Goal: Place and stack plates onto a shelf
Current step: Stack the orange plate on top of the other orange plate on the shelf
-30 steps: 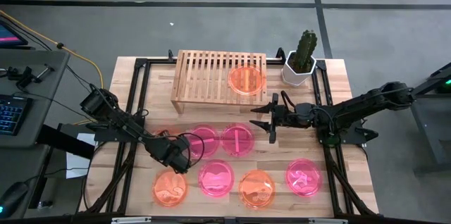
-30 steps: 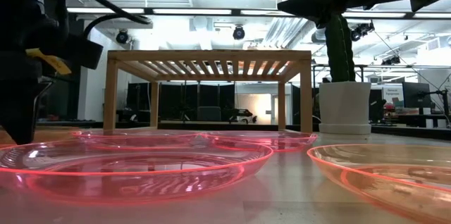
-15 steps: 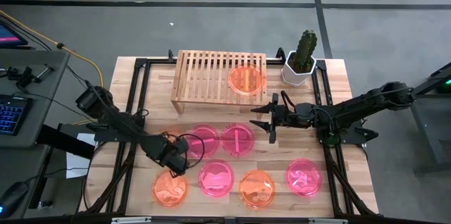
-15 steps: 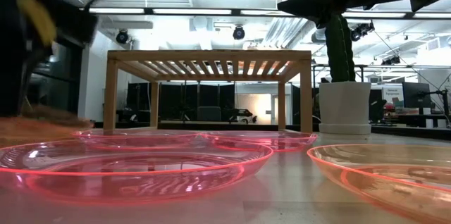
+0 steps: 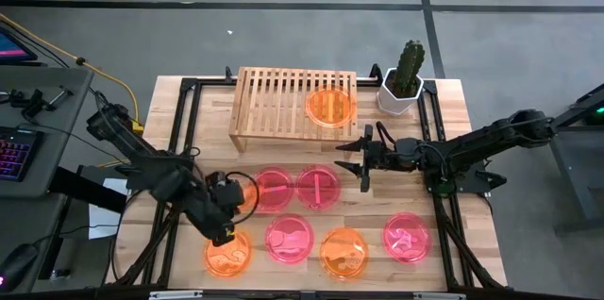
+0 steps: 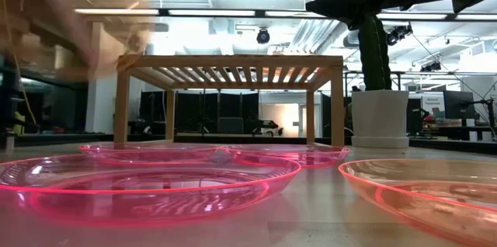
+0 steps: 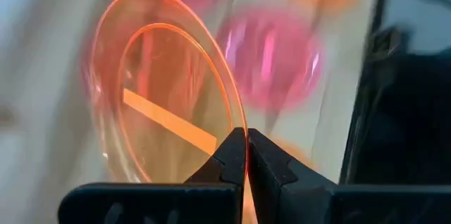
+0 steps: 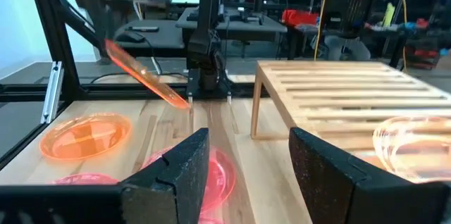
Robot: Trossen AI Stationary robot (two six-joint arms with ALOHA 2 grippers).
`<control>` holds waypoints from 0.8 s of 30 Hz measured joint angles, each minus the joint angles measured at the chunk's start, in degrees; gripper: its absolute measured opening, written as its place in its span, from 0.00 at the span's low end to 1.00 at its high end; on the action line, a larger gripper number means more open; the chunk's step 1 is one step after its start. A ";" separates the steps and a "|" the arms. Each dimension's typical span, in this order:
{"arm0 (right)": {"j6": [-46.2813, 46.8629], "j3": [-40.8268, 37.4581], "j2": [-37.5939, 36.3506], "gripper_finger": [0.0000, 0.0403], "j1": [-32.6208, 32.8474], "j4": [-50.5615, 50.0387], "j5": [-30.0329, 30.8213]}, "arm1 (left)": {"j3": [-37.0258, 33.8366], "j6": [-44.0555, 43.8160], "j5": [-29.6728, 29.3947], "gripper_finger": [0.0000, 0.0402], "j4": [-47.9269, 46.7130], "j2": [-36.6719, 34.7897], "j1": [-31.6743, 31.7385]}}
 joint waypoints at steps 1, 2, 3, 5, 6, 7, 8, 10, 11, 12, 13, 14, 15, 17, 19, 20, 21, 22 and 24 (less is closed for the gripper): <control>-0.64 0.00 0.00 0.46 0.00 0.96 0.00 | 1.34 3.03 -2.75 0.00 -0.02 -0.23 -0.03; -1.20 0.02 0.00 0.46 0.00 2.02 0.00 | 2.53 6.28 -5.99 0.00 -0.07 -0.41 0.06; -1.66 0.02 0.00 0.46 0.00 2.99 0.00 | 3.45 10.04 -9.43 0.00 0.03 -0.51 0.30; -2.48 0.02 0.00 0.46 0.01 4.90 0.00 | 4.63 18.31 -15.74 0.00 0.75 -0.53 1.39; -2.98 0.02 0.00 0.46 0.00 5.76 0.02 | 5.06 22.57 -18.28 0.00 0.82 -0.51 2.29; -3.31 0.02 0.00 0.46 0.01 6.46 0.06 | 5.34 26.56 -20.18 0.00 0.85 -0.51 3.39; -3.62 0.02 0.00 0.46 0.00 7.06 0.11 | 5.51 30.50 -21.48 0.00 0.99 -0.51 4.85; -4.36 0.02 0.00 0.46 0.00 8.36 0.13 | 5.57 38.25 -22.32 0.00 2.28 -0.27 8.77; -4.73 0.02 0.00 0.46 0.00 9.19 0.12 | 5.55 42.34 -22.32 0.00 3.55 -0.09 11.01; -5.13 0.02 0.00 0.46 0.00 9.98 0.11 | 5.55 46.21 -22.31 0.00 4.89 0.00 13.21; -5.71 0.02 0.00 0.46 0.00 10.96 0.11 | 5.55 50.66 -22.22 0.00 6.82 0.10 15.44; -6.01 0.02 0.00 0.46 0.02 12.04 0.11 | 5.56 55.58 -21.99 0.00 9.28 0.28 17.72; -6.06 0.02 -0.06 0.46 0.02 13.07 0.11 | 5.57 60.57 -21.53 0.00 11.75 0.42 20.09; -6.15 0.04 -0.38 0.46 0.07 14.92 0.10 | 5.57 70.61 -20.34 0.00 15.51 0.82 24.40; -6.11 0.09 -1.51 0.46 0.13 14.89 0.05 | 5.57 79.34 -18.37 0.00 20.56 1.47 28.66; -5.91 0.09 -2.02 0.46 0.25 15.28 0.07 | 5.56 83.02 -16.44 0.00 21.66 1.59 30.81; -5.91 0.09 -2.67 0.46 0.43 15.29 0.07 | 5.55 86.03 -14.12 0.00 22.56 1.72 32.92; -6.01 0.09 -3.57 0.46 0.75 14.28 0.07 | 5.59 88.38 -11.71 0.00 24.31 2.27 34.93; -6.15 0.09 -5.10 0.46 1.70 13.91 0.03 | 5.67 90.78 -6.94 0.00 26.49 3.39 38.77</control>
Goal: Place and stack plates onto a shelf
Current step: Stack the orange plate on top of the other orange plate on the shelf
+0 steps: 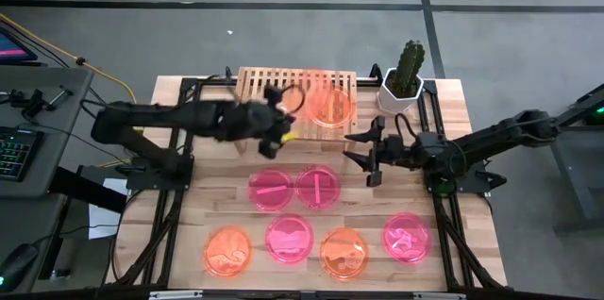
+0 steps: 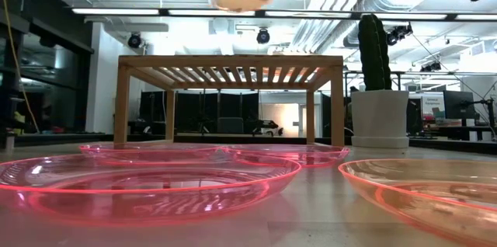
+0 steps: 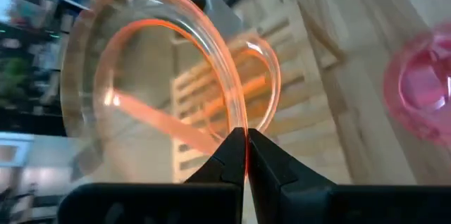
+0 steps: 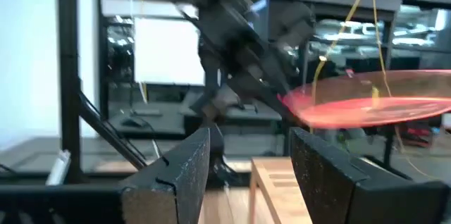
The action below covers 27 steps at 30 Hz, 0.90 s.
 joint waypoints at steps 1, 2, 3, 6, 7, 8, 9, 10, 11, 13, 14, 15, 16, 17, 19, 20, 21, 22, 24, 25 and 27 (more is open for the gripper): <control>-0.12 0.00 -0.72 0.46 0.50 -0.14 -0.07 | -0.25 0.65 1.89 0.00 -0.51 0.44 1.94; -0.51 0.00 -1.54 0.46 1.07 -0.70 -0.11 | -0.23 1.30 3.21 0.00 0.20 1.43 3.49; -1.03 0.00 -2.27 0.46 1.69 -1.30 -0.10 | 0.00 2.01 4.69 0.00 2.38 2.48 4.77; -3.02 0.00 -3.46 0.46 3.37 -1.63 -0.12 | -0.14 4.56 7.16 0.00 5.03 6.05 8.38; -3.54 -0.04 -3.85 0.46 3.93 -2.31 -0.10 | -0.10 5.72 7.63 0.00 7.72 7.70 8.80; -3.91 -0.04 -3.88 0.46 4.38 -1.86 -0.10 | -0.10 7.24 7.66 0.00 8.76 9.22 9.19; -4.35 -0.04 -3.95 0.46 4.63 -1.78 -0.10 | -0.13 8.85 7.68 0.00 9.10 10.59 9.57; -4.73 -0.04 -4.16 0.46 4.81 -2.39 -0.04 | -0.14 10.28 7.68 0.00 10.07 11.95 9.64; -4.95 -0.06 -4.28 0.46 5.14 -2.77 0.31 | -0.09 11.74 7.71 0.00 11.64 13.43 9.64; -4.97 -0.07 -4.26 0.46 5.48 -2.73 0.66 | -0.10 13.76 7.46 0.00 11.85 15.67 9.58; -5.03 -0.07 -4.26 0.46 5.51 -3.15 1.00 | -0.12 14.23 7.22 0.00 11.90 16.73 9.55; -5.02 -0.07 -4.26 0.46 5.51 -3.39 1.18 | -0.10 14.37 7.22 0.00 12.68 17.68 9.29; -4.98 -0.07 -4.26 0.46 5.51 -3.40 1.18 | -0.10 14.36 7.20 0.00 12.78 18.45 9.19; -4.97 -0.07 -4.30 0.46 5.51 -3.52 1.19 | -0.10 14.32 7.18 0.00 12.59 19.11 9.11; -4.96 -0.07 -4.28 0.46 5.51 -4.01 1.21 | -0.10 14.07 7.66 0.00 13.29 19.87 9.04; -4.90 -0.07 -4.26 0.46 5.51 -4.03 1.21 | -0.09 14.04 7.91 0.00 13.25 20.05 9.02; -4.53 -0.07 -4.28 0.46 5.51 -4.04 1.21 | 0.00 13.95 7.99 0.00 13.49 20.33 8.89; -4.35 -0.07 -4.28 0.46 5.51 -4.17 1.21 | 0.01 13.89 7.96 0.00 13.69 20.51 8.72; -4.22 -0.07 -4.28 0.46 5.51 -4.34 1.21 | 0.01 13.48 7.88 0.00 13.57 20.55 8.59; -4.20 -0.07 -4.28 0.46 5.51 -4.34 1.21 | 0.01 13.18 7.82 0.00 13.57 20.53 8.43; -4.06 -0.07 -4.28 0.46 5.51 -4.40 1.22 | 0.01 12.98 7.51 0.00 13.53 20.53 8.14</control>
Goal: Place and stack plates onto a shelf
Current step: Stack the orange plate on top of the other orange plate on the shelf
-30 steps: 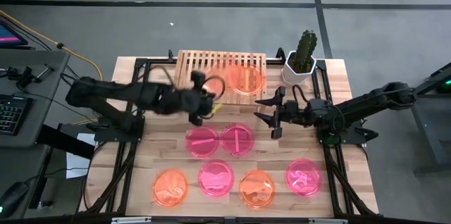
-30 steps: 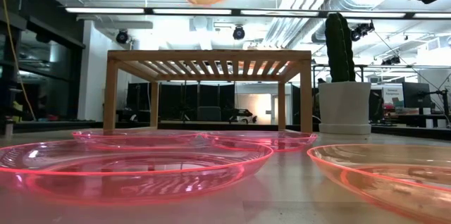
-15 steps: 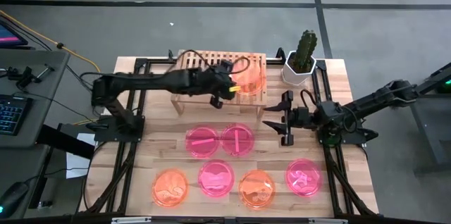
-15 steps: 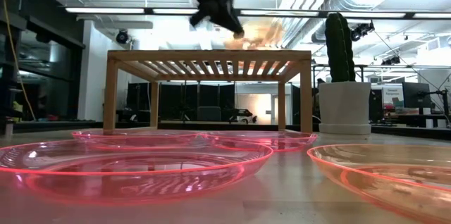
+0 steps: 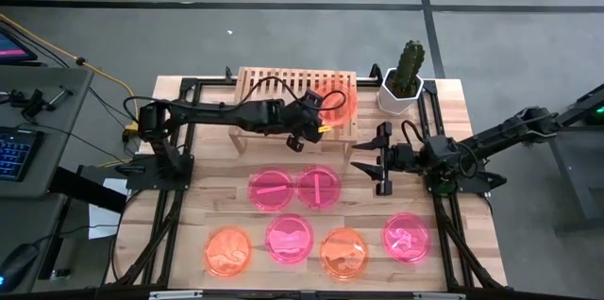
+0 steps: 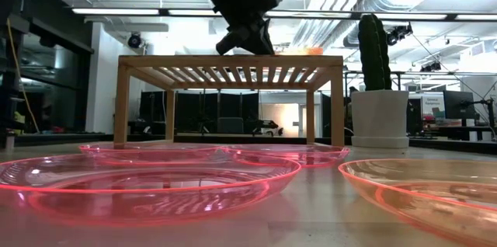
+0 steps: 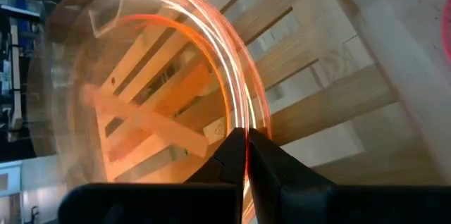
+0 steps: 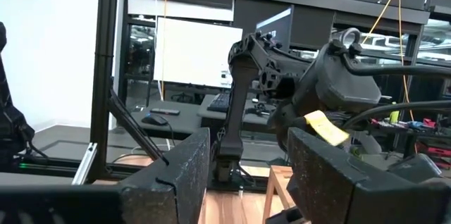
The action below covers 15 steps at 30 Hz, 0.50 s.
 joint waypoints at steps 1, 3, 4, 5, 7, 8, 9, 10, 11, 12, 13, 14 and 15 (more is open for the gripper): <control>0.00 0.00 0.00 0.46 0.00 -0.03 0.00 | 0.00 0.01 -0.47 0.00 -0.05 0.00 -0.24; 0.00 0.00 0.00 0.46 0.00 -0.07 0.00 | 0.00 0.55 -1.95 0.00 -0.08 0.00 -0.71; 0.00 0.00 0.00 0.46 0.00 -0.07 0.01 | -0.01 1.05 -2.80 0.00 -0.24 0.00 -0.98; 0.00 0.00 0.00 0.46 0.00 -0.09 0.00 | -0.02 1.63 -3.59 0.00 -0.36 0.02 -1.19; 0.00 0.00 0.00 0.46 0.00 -0.09 0.00 | -0.02 3.01 -4.90 0.00 -0.38 0.02 -1.69; 0.00 0.00 0.00 0.46 0.00 -0.09 0.00 | -0.02 3.62 -5.52 0.00 -0.36 0.02 -1.87; 0.00 0.00 0.00 0.46 0.00 -0.11 0.00 | -0.02 4.14 -5.99 0.00 -0.35 0.02 -2.12; 0.00 0.00 0.00 0.46 0.00 -0.11 0.00 | -0.04 4.46 -6.39 0.00 -0.35 0.02 -2.23; 0.00 0.00 0.00 0.46 0.00 -0.11 0.01 | -0.04 4.59 -6.70 0.00 -0.34 0.02 -2.42; 0.00 0.00 0.00 0.46 0.00 -0.11 0.00 | -0.04 4.86 -6.96 0.01 -0.31 0.02 -2.47; 0.00 0.00 0.00 0.46 0.00 -0.11 0.00 | -0.04 5.00 -7.15 0.02 -0.31 0.02 -2.53; 0.00 0.00 0.00 0.46 0.00 -0.11 0.00 | -0.04 5.00 -7.25 0.03 -0.31 0.02 -2.58; 0.00 0.00 0.00 0.46 0.00 -0.11 0.00 | -0.04 4.99 -7.29 0.05 -0.30 0.02 -2.60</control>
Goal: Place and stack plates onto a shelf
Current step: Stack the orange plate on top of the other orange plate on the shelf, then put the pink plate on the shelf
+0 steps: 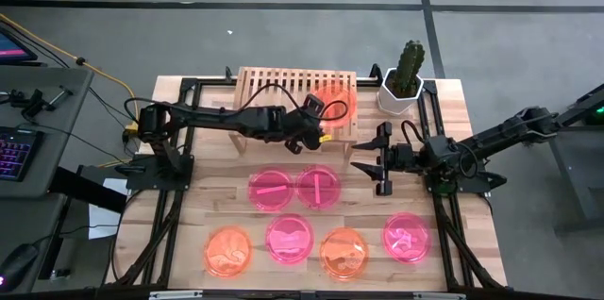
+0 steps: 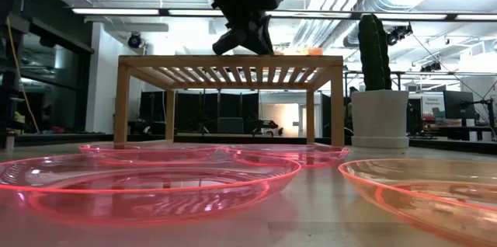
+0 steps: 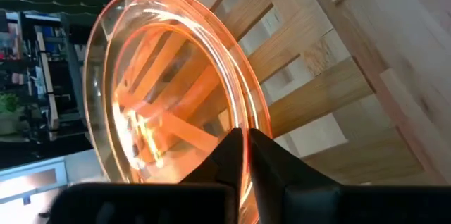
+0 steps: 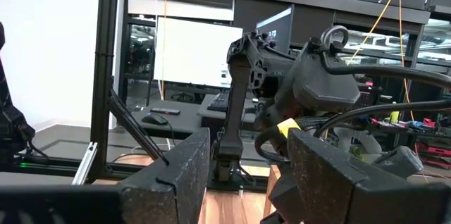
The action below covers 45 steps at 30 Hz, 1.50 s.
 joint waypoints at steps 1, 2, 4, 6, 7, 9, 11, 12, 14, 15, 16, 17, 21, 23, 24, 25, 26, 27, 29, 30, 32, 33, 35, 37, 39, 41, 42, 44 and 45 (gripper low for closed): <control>0.00 0.00 0.00 0.46 0.00 0.00 0.02 | 0.00 -0.01 -0.04 0.06 0.01 0.00 0.00; 0.00 0.00 0.00 0.46 0.00 0.00 0.00 | -0.01 -0.01 -0.09 0.08 0.00 0.00 0.00; 0.00 0.00 0.00 0.46 0.00 0.00 0.01 | -0.02 -0.02 -0.10 0.12 0.01 0.00 0.00; 0.00 0.00 0.00 0.46 0.00 0.00 0.02 | -0.02 -0.09 -0.12 0.17 -0.03 -0.15 0.00; 0.00 0.00 0.00 0.46 0.00 0.00 0.02 | -0.02 -0.23 -0.13 0.19 0.06 -0.25 -0.02; 0.00 0.00 0.02 0.46 0.00 0.00 0.02 | 0.62 -0.83 -0.39 0.23 -0.43 -0.28 -0.10; 0.00 0.00 0.01 0.46 -0.02 -0.04 0.02 | 1.66 -1.52 -1.22 0.26 -0.62 -0.28 -0.11; 0.00 0.00 0.02 0.46 -0.02 -0.10 0.02 | 2.19 -1.53 -1.51 0.27 -0.50 -0.28 -0.15; 0.00 0.00 0.02 0.46 -0.02 -0.21 0.02 | 3.09 -1.55 -1.64 0.29 -0.53 -0.28 -0.15; 0.00 0.00 0.02 0.46 -0.02 -0.27 0.02 | 3.55 -1.61 -1.70 0.30 -0.58 -0.28 -0.15; 0.00 0.00 0.02 0.46 -0.02 -0.39 0.02 | 4.08 -1.76 -1.98 0.31 -0.58 -0.28 -0.15; 0.00 0.00 0.02 0.46 -0.02 -0.44 0.02 | 4.68 -1.76 -2.65 0.31 -0.59 -0.28 -0.16; 0.00 0.00 0.02 0.46 -0.02 -0.99 0.02 | 7.20 -0.83 -7.86 0.31 -1.72 -0.33 -0.65; 0.00 0.00 0.02 0.46 -0.02 -1.28 0.02 | 8.25 -1.67 -9.11 0.30 -2.03 -0.33 -0.93; 0.00 0.00 0.02 0.46 -0.02 -1.29 0.02 | 8.82 -2.68 -9.20 0.30 -2.64 -0.35 -1.06; 0.00 0.00 0.02 0.46 -0.02 -1.29 0.02 | 9.34 -3.94 -9.19 0.31 -3.63 -0.35 -1.26; 0.01 0.00 0.02 0.46 -0.02 -1.31 0.02 | 9.73 -5.09 -9.19 0.30 -4.91 -0.35 -1.38; 0.02 0.00 0.02 0.46 -0.02 -1.29 0.02 | 9.92 -6.08 -9.21 0.30 -6.18 -0.37 -1.51; 0.02 0.00 0.02 0.46 -0.02 -1.29 0.02 | 9.93 -8.13 -9.18 0.30 -8.39 -0.37 -1.80; 0.04 0.00 0.02 0.46 -0.02 -1.29 0.02 | 9.94 -9.04 -9.13 0.30 -9.64 -0.37 -1.91; 0.04 0.00 0.02 0.46 -0.02 -1.29 0.02 | 9.94 -10.87 -9.17 0.30 -11.95 -0.37 -2.16; 0.04 0.00 0.02 0.46 -0.02 -1.29 0.03 | 9.94 -11.63 -9.18 0.30 -13.24 -0.37 -2.31; 0.04 0.00 0.02 0.46 -0.02 -1.29 0.02 | 9.94 -13.56 -9.18 0.30 -15.73 -0.37 -2.69; 0.04 0.00 0.02 0.46 -0.02 -1.29 0.02 | 9.92 -16.32 -8.99 0.30 -18.36 -0.93 -3.13; 0.04 0.00 0.02 0.46 -0.02 -1.39 0.02 | 9.93 -20.07 -7.33 0.30 -21.34 -2.04 -3.69; 0.04 0.00 0.02 0.46 -0.02 -1.77 0.04 | 9.95 -25.52 -3.39 0.30 -24.67 -3.95 -3.95; 0.08 0.00 0.02 0.46 -0.02 -1.78 0.03 | 9.94 -28.63 -0.97 0.30 -26.00 -4.89 -3.99; 0.62 -0.01 0.03 0.46 -0.02 -2.49 0.04 | 9.47 -35.17 6.17 0.30 -27.33 -7.63 -3.87; 0.75 -0.02 0.04 0.46 -0.02 -2.56 0.04 | 8.51 -38.21 10.14 0.29 -27.21 -9.52 -3.78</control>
